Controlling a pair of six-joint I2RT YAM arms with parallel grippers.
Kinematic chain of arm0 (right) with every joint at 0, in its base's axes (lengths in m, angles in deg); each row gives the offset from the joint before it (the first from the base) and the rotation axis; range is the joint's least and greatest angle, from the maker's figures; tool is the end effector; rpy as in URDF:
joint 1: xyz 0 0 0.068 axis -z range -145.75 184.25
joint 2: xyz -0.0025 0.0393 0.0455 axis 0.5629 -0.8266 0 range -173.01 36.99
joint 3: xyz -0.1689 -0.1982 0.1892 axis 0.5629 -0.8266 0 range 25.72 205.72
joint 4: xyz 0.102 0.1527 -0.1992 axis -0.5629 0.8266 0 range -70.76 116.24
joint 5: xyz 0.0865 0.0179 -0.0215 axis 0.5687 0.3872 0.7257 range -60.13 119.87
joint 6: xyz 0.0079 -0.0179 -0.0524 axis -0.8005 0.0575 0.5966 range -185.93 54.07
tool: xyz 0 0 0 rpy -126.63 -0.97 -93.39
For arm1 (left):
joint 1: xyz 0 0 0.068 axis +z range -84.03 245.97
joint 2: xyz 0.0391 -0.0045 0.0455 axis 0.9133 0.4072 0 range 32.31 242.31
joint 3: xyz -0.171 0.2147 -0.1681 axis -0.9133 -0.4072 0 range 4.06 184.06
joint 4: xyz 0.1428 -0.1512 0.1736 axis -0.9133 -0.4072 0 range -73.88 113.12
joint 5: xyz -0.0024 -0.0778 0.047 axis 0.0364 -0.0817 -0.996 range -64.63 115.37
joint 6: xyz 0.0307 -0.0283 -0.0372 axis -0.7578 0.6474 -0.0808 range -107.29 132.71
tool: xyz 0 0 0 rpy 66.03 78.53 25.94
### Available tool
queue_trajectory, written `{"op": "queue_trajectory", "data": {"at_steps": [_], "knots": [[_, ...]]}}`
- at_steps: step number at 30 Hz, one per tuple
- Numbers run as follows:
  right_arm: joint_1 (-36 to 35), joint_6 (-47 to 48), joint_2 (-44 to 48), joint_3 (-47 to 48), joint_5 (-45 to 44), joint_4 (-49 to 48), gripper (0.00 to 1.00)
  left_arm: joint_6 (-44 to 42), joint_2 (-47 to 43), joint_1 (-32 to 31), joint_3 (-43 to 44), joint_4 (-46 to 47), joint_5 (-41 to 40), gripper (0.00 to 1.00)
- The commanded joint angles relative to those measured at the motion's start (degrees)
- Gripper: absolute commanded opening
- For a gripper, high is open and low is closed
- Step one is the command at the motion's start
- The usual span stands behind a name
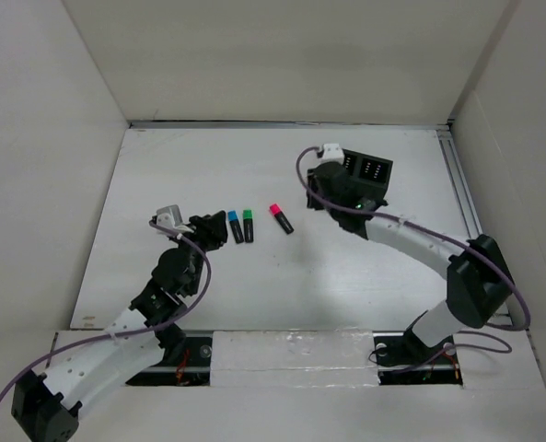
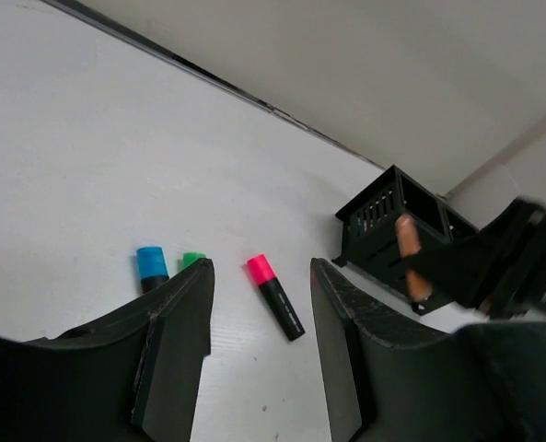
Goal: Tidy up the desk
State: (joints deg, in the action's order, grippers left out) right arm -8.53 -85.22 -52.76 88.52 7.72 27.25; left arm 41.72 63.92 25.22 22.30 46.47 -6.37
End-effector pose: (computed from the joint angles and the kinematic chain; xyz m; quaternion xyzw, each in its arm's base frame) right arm 0.2764 0.2361 0.3030 -0.0903 0.8702 0.0878 0.4764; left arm 0.1038 -0.0625 0.2963 -0.1451 0.6366 -0.2771 0.7049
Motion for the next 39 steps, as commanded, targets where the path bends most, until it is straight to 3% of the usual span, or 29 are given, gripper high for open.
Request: {"op": "queue_trajectory", "data": {"at_steps": [1,6,12,15,16,19,23,24,25,27,28,30,33,34,37,39], "knots": [[7.4,3.6,1.8,5.9,0.4,-3.6,0.20,-0.1,1.3,0.2,1.0,2.3,0.8,0.42],[19.0,5.8,-4.1,13.2,5.5,-2.7,0.21,-0.3,3.1,0.2,1.5,2.2,1.3,0.43],[22.5,6.9,-10.0,19.8,7.7,0.2,0.24,-0.6,3.1,0.2,1.6,2.3,1.5,0.43],[23.0,6.7,-9.2,19.2,6.7,0.4,0.45,-0.6,3.3,0.2,1.6,2.2,1.6,0.43],[23.0,6.7,-8.7,18.8,6.7,0.3,0.46,-0.6,3.3,0.2,1.6,2.3,1.6,0.43],[23.5,6.4,-6.3,16.6,6.7,-0.4,0.61,-0.5,3.3,0.2,1.6,2.3,1.8,0.42],[21.7,6.0,-2.3,12.9,6.7,-1.7,0.65,-0.6,2.9,0.2,1.5,2.2,1.8,0.43],[19.8,6.1,-1.2,11.9,6.9,-2.5,0.60,-0.6,2.9,0.2,1.6,2.2,1.7,0.43],[18.6,6.0,-0.5,9.5,7.9,-3.8,0.38,-0.6,2.8,0.2,1.6,2.1,1.7,0.43],[14.1,6.4,1.2,6.3,11.3,-6.6,0.21,-0.6,2.3,0.2,1.5,2.0,1.5,0.43],[12.5,6.3,1.0,4.4,11.9,-7.4,0.06,-0.6,2.0,0.2,1.4,2.0,1.3,0.43],[9.4,6.7,-1.4,4.0,12.6,-6.7,0.02,-0.5,1.5,0.2,1.4,2.0,1.2,0.43],[4.1,7.2,-6.5,5.0,7.3,-3.2,0.15,-0.5,0.9,0.2,1.1,1.9,1.2,0.43],[2.9,7.1,-7.7,5.1,7.0,-2.4,0.35,-0.5,0.7,0.2,1.0,1.9,1.2,0.43],[1.7,7.2,-12.0,5.5,8.7,-2.4,0.62,-0.5,-0.4,0.2,0.7,2.0,0.8,0.43],[1.7,7.1,-12.8,5.6,8.9,-2.3,0.63,-0.5,-0.9,0.2,0.5,2.0,0.6,0.43]]}}
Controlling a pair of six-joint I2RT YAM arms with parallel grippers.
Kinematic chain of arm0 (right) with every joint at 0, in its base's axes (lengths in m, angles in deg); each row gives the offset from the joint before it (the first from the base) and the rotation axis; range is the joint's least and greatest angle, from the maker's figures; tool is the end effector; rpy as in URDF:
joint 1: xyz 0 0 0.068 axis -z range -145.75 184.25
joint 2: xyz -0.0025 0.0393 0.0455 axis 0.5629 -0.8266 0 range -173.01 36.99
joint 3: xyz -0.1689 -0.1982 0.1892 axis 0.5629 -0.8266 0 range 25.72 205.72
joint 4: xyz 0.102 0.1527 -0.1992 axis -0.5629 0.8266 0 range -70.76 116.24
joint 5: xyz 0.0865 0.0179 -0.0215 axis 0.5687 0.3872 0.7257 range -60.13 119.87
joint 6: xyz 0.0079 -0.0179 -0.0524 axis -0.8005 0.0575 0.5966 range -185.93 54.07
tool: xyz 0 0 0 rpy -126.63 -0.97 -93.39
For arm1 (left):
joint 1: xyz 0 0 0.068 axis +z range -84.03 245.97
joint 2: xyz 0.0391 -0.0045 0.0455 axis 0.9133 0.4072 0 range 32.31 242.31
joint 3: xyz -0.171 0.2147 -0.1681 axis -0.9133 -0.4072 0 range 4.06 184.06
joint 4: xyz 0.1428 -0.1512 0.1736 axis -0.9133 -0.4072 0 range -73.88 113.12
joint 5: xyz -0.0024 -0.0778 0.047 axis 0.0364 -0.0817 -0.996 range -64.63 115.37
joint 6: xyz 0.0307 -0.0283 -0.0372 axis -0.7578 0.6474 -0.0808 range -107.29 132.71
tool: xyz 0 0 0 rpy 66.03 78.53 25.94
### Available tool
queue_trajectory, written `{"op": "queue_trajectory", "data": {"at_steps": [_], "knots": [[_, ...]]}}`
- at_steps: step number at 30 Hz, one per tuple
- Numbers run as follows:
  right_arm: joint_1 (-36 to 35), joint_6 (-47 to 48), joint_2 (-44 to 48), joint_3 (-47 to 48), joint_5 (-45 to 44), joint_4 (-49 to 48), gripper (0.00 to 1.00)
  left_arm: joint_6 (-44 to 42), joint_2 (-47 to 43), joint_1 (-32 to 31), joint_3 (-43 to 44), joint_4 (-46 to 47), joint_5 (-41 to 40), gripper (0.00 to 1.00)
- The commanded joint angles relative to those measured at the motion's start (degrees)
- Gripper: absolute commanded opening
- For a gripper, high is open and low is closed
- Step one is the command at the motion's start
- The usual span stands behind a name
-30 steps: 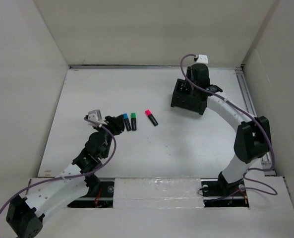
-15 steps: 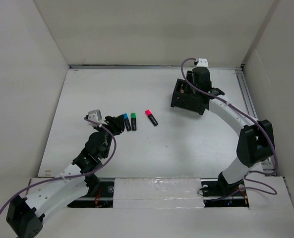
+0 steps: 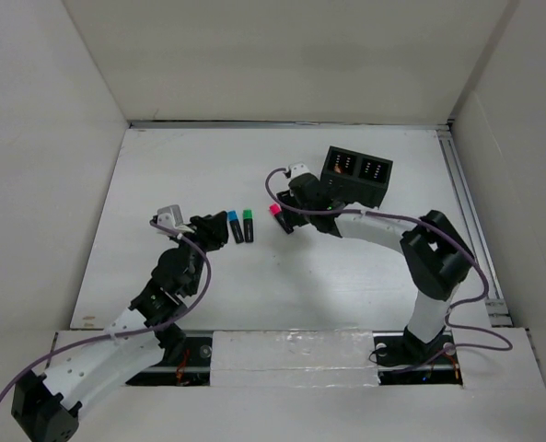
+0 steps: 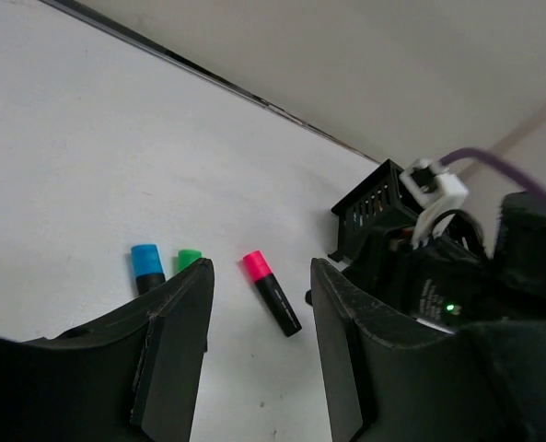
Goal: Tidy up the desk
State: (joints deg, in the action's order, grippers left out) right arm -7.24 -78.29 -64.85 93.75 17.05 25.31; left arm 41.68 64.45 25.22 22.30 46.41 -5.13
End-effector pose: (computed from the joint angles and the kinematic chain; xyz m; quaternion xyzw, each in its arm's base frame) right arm 0.3169 0.2690 0.2576 -0.1806 0.8832 0.1004 0.4211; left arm 0.1049 -0.0644 0.2953 -0.1355 0.6413 -0.2810 0.7010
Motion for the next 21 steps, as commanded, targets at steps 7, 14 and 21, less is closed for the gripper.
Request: {"op": "queue_trajectory", "data": {"at_steps": [7,14,21], "knots": [[-1.7,-0.6,-7.4,0.6,1.3,0.0,0.61,-0.6,-1.6,0.2,0.4,2.2,-0.3,0.43],[-3.4,-1.1,-10.0,0.5,0.1,-1.2,0.56,-0.5,-1.2,0.2,0.4,2.3,-0.3,0.43],[-2.9,-1.3,-11.6,1.9,-1.4,-1.7,0.15,-0.5,-1.3,0.2,0.3,2.4,-0.3,0.43]]}}
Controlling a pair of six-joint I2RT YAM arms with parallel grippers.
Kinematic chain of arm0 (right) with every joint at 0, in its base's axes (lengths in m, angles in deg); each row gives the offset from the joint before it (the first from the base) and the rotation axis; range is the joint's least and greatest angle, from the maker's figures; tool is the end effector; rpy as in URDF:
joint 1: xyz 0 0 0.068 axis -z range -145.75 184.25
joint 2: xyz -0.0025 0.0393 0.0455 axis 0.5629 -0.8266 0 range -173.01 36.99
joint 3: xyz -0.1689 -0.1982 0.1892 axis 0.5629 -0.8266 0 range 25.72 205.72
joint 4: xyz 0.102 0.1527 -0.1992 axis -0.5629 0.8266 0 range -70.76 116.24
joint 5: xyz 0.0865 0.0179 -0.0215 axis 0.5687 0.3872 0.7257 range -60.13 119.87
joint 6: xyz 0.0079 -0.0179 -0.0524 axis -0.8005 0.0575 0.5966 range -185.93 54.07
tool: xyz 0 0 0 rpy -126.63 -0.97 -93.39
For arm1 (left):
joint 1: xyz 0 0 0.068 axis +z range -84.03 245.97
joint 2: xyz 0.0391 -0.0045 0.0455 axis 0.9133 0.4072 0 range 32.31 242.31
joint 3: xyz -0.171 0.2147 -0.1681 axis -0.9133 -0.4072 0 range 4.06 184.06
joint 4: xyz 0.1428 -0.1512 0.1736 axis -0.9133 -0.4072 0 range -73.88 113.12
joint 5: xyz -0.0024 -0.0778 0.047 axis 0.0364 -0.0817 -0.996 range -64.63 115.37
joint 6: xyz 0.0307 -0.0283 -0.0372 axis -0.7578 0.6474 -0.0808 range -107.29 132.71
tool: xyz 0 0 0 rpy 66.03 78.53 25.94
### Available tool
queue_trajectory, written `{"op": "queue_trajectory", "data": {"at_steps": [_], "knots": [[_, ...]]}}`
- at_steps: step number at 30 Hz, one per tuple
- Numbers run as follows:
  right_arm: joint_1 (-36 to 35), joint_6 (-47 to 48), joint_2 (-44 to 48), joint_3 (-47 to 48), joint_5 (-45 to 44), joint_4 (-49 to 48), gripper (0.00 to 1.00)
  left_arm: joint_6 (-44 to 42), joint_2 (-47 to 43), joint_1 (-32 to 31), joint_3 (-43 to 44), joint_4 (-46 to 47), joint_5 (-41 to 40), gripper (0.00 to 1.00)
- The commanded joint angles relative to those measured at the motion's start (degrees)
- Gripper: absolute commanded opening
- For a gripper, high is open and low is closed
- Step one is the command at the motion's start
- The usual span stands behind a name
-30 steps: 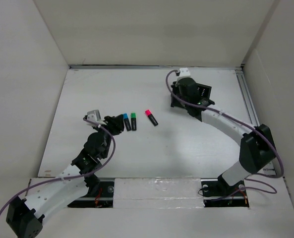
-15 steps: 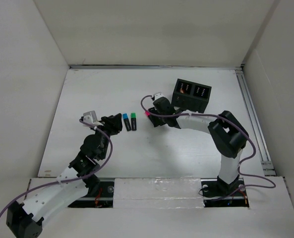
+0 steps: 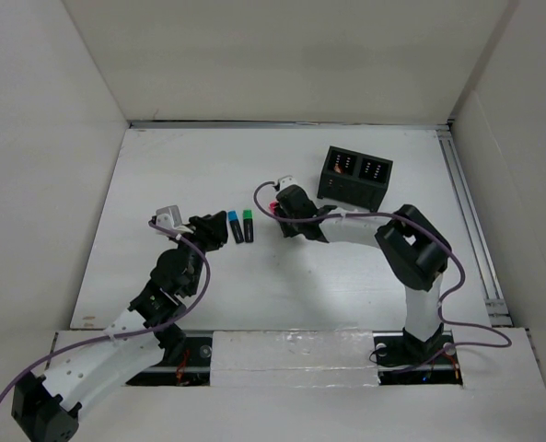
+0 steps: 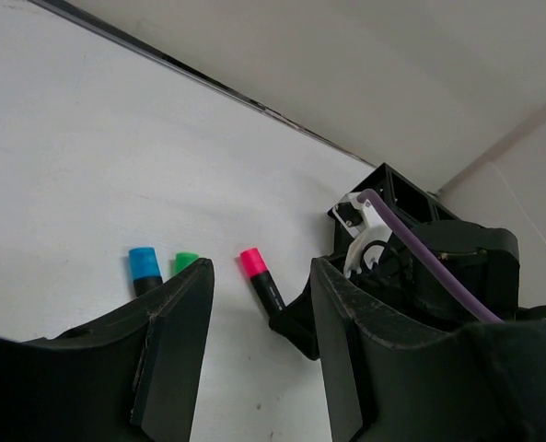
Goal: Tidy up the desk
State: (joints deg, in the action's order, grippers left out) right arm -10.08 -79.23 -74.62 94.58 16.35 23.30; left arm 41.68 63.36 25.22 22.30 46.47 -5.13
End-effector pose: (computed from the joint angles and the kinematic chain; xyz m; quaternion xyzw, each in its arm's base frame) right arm 0.3212 0.3012 0.1955 -0.2053 0.9013 0.0802 0.3730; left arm 0.1023 -0.0622 0.2973 -0.1379 0.6341 -0.2862 0.7049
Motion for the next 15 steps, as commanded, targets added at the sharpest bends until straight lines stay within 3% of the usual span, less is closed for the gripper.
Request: {"op": "queue_trajectory", "data": {"at_steps": [1,3,8,15], "knots": [[0.0,-0.6,1.2,0.7,-0.8,0.1,0.11,-0.6,0.0,0.2,0.3,2.3,-0.3,0.43],[0.5,-0.7,2.8,-0.3,-1.0,-0.5,0.10,-0.5,0.1,0.2,0.3,2.3,-0.2,0.43],[3.5,-0.8,18.2,-3.4,-4.1,-1.2,0.11,-0.5,0.9,0.2,0.6,2.5,0.7,0.43],[14.4,-2.8,29.6,-8.2,-9.2,-1.2,0.12,-0.4,0.5,0.2,0.3,3.0,1.5,0.43]]}}
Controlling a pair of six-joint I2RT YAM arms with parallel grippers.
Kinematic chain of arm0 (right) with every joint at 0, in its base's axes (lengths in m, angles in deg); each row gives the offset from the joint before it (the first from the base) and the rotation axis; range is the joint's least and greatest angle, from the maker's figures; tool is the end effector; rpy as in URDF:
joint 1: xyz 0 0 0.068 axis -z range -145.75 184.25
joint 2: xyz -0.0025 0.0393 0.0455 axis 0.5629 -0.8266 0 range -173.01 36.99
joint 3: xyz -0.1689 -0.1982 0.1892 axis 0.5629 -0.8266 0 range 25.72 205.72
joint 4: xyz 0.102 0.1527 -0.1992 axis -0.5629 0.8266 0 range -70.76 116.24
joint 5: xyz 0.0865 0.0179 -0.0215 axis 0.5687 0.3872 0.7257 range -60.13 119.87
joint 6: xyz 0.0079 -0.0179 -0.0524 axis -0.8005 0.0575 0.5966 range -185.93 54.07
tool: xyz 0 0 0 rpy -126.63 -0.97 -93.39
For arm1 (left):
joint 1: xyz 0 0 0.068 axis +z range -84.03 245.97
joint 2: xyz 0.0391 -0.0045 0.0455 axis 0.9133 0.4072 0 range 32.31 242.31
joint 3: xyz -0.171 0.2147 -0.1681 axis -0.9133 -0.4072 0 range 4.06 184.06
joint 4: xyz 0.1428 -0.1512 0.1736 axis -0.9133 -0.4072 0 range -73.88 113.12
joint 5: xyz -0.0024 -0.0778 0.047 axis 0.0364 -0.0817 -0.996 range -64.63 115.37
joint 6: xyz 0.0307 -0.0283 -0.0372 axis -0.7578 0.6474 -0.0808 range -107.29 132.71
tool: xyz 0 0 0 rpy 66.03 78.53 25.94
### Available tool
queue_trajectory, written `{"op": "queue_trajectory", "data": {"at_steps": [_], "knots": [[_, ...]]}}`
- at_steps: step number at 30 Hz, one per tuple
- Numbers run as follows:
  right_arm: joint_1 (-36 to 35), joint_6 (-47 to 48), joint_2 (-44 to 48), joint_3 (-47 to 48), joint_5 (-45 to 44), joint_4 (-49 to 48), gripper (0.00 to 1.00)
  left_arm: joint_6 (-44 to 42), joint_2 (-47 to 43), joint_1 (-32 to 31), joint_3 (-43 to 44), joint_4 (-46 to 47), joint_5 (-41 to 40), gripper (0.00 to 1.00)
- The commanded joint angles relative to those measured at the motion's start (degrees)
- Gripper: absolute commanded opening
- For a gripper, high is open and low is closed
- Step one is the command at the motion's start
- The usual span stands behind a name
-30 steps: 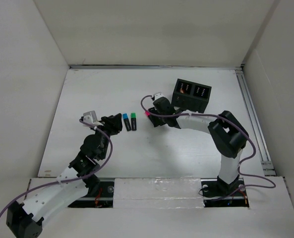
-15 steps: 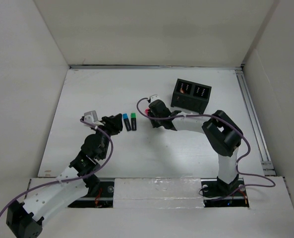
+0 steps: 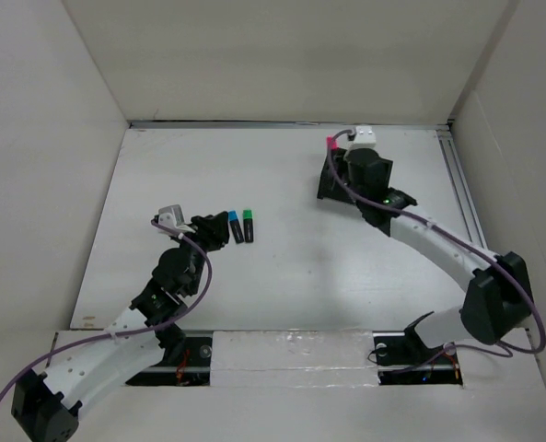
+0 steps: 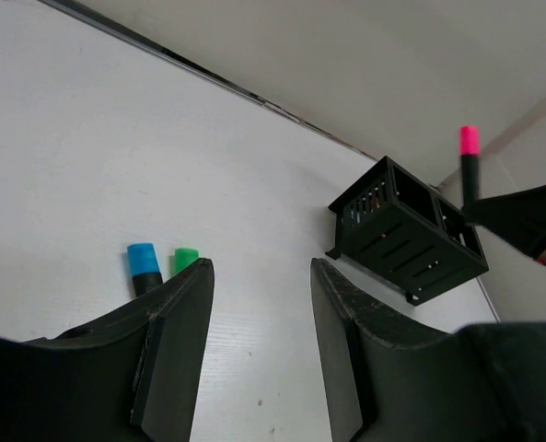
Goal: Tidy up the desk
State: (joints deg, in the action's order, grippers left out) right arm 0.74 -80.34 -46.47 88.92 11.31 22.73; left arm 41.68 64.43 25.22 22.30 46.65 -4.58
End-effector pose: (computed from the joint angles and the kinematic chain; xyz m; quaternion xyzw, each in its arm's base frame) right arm 0.2949 0.1806 0.3493 -0.0502 0.8297 0.0956 0.5477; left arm 0.1048 -0.0647 0.2958 -0.1324 0.6402 -0.2852 0.7010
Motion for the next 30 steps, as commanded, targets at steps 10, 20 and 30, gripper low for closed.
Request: {"op": "queue_trajectory", "data": {"at_steps": [10,20,30], "knots": [[17.1,-4.3,1.6,-4.0,-1.6,0.6,0.14,-0.3,0.3,0.2,0.5,3.0,1.1,0.42],[20.1,-4.5,-0.4,-2.9,-0.2,-0.7,0.21,-0.2,1.4,0.2,0.5,3.6,1.8,0.42],[20.6,-4.5,-5.1,0.2,-0.9,-1.5,0.25,-0.2,1.0,0.2,0.3,3.7,1.9,0.42]]}}
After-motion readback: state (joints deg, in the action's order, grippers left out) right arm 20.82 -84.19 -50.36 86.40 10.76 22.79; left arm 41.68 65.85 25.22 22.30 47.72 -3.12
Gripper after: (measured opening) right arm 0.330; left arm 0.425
